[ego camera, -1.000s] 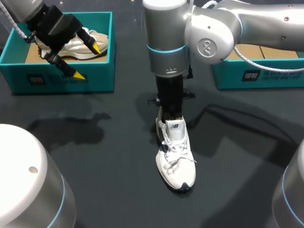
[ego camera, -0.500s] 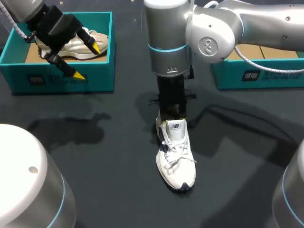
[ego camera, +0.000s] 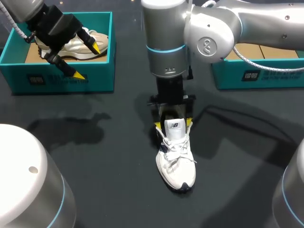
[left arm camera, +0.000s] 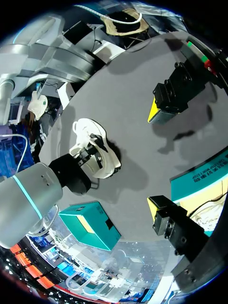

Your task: Take the shoe out of the shoebox, open the shoe tongue, remove and reinsert the insole, then place the shoe into the shoebox

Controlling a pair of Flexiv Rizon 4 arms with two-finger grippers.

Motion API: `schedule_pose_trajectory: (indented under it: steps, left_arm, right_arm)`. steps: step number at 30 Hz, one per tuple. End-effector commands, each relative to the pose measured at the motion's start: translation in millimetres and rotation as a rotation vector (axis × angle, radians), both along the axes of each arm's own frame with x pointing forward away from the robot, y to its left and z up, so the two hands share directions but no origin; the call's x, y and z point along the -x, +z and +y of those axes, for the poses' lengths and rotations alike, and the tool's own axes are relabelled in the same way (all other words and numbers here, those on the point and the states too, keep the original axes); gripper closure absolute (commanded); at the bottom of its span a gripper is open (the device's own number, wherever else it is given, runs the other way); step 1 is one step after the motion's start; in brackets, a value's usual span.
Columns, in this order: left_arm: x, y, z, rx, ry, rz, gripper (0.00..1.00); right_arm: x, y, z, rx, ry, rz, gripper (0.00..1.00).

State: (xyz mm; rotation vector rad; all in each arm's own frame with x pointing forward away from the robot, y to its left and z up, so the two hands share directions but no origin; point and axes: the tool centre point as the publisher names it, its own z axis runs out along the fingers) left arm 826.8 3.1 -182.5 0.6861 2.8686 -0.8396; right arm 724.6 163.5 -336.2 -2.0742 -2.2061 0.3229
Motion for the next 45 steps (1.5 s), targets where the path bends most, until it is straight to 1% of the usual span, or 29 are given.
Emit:
schedule_pose_trajectory:
  steps: [1,2,3,4,5,8,9,10,11,12,14,15,17,18,22,30,32,36,39,43,45]
  left_arm:
    - [-0.6,-0.3,-0.4,-0.003,-0.001,0.0,0.0]
    - [-0.6,-0.3,-0.4,-0.003,-0.001,0.0,0.0]
    - [-0.6,-0.3,-0.4,-0.003,-0.001,0.0,0.0]
    - [-0.6,-0.3,-0.4,-0.003,-0.001,0.0,0.0]
    - [-0.6,-0.3,-0.4,-0.003,-0.001,0.0,0.0]
    - [-0.6,-0.3,-0.4,-0.003,-0.001,0.0,0.0]
    - [-0.6,-0.3,-0.4,-0.003,-0.001,0.0,0.0]
    - [-0.6,-0.3,-0.4,-0.003,-0.001,0.0,0.0]
    - [-0.6,-0.3,-0.4,-0.003,-0.001,0.0,0.0]
    - [-0.6,-0.3,-0.4,-0.003,-0.001,0.0,0.0]
    - [-0.6,-0.3,-0.4,-0.003,-0.001,0.0,0.0]
    - [-0.6,-0.3,-0.4,-0.003,-0.001,0.0,0.0]
    - [-0.6,-0.3,-0.4,-0.003,-0.001,0.0,0.0]
    - [-0.6,-0.3,-0.4,-0.003,-0.001,0.0,0.0]
    - [-0.6,-0.3,-0.4,-0.003,-0.001,0.0,0.0]
    - [-0.6,-0.3,-0.4,-0.003,-0.001,0.0,0.0]
    - [-0.6,-0.3,-0.4,-0.003,-0.001,0.0,0.0]
    - [-0.6,-0.3,-0.4,-0.003,-0.001,0.0,0.0]
    - [-0.6,-0.3,-0.4,-0.003,-0.001,0.0,0.0]
    - [-0.6,-0.3,-0.4,-0.003,-0.001,0.0,0.0]
    - [-0.6,-0.3,-0.4,-0.003,-0.001,0.0,0.0]
  right_arm:
    - [4.0,0.4,-0.5,0.001,-0.004,-0.009,0.0]
    - [4.8,0.9,-0.8,0.002,-0.007,-0.014,0.0]
    - [5.4,1.3,-1.0,0.003,-0.007,-0.016,0.02]
    - [5.9,1.7,-1.2,0.005,-0.01,-0.02,0.07]
    - [6.1,2.0,-1.3,0.005,-0.01,-0.022,0.08]
    - [6.8,3.2,-1.5,0.006,-0.012,-0.028,0.17]
    - [7.0,3.6,-1.5,0.007,-0.012,-0.03,0.18]
    - [7.0,3.8,-1.5,0.008,-0.013,-0.031,0.27]
    - [7.0,3.9,-1.5,0.009,-0.013,-0.032,0.31]
    - [6.9,3.9,-1.6,0.01,-0.013,-0.031,0.31]
    - [6.6,4.7,-1.6,0.012,-0.012,-0.032,0.25]
    - [6.7,5.3,-1.5,0.012,-0.012,-0.033,0.21]
    - [7.2,6.6,-1.3,0.014,-0.012,-0.035,0.07]
    - [7.4,7.0,-1.4,0.014,-0.011,-0.037,0.04]
    - [8.4,8.1,-1.9,0.014,-0.009,-0.04,0.0]
    - [12.9,10.9,-2.9,0.015,-0.004,-0.063,0.0]
    - [14.7,10.7,-4.7,0.011,-0.008,-0.067,0.05]
    - [18.1,10.9,-8.2,-0.003,-0.007,-0.081,0.01]
    - [19.9,12.5,-9.4,-0.003,-0.009,-0.089,0.03]
    - [21.7,14.4,-9.3,-0.015,0.003,-0.108,0.02]
    - [23.9,16.1,-9.2,-0.023,0.013,-0.123,0.02]
